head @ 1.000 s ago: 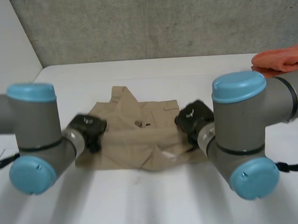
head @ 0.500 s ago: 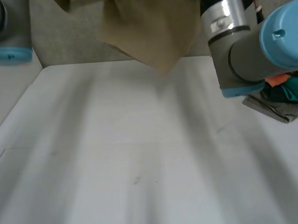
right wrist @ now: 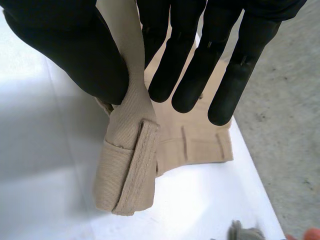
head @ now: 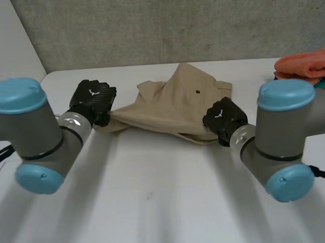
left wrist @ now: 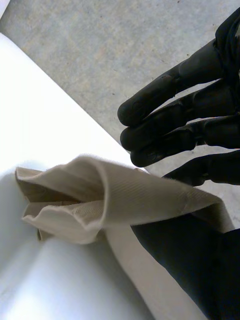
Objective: Fold the laundry.
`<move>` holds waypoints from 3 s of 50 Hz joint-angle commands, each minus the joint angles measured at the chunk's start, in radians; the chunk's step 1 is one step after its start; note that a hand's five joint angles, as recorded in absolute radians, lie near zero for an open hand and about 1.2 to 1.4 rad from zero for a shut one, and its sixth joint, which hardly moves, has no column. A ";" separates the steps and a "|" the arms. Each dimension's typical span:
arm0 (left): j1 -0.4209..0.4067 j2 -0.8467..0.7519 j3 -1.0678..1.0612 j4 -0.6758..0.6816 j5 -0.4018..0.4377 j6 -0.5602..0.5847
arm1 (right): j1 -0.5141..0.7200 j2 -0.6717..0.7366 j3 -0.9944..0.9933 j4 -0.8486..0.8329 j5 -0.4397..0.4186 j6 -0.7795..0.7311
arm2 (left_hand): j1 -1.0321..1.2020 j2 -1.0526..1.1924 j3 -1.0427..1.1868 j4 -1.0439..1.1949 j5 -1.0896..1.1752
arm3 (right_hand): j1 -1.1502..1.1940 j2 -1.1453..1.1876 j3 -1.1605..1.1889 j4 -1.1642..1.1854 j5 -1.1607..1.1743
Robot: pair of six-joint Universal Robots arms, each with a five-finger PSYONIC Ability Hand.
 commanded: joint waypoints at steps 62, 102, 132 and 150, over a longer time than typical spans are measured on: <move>0.049 -0.416 1.015 -0.344 -0.148 -0.011 | -0.037 0.318 -0.640 -0.035 0.181 0.140 | -0.996 -1.024 -1.014 -1.022 -0.992 | -0.956 -1.018 -1.021 -1.024 -1.024; -0.039 0.252 -0.372 -0.499 0.053 -0.061 | -0.215 -0.190 0.542 -0.178 -0.412 0.085 | -0.672 -0.700 -0.690 -0.698 -0.668 | 0.123 0.061 0.058 0.055 0.055; -0.200 0.190 -0.432 -0.301 -0.131 -0.014 | -0.052 -0.190 0.352 -0.088 0.056 0.507 | -0.585 -0.612 -0.603 -0.610 -0.581 | 0.265 0.204 0.200 0.197 0.197; -0.169 0.261 -0.461 -0.324 -0.043 0.009 | -0.143 -0.342 0.409 0.320 -0.114 0.103 | 0.226 0.198 0.208 0.200 0.230 | 0.265 0.204 0.200 0.197 0.197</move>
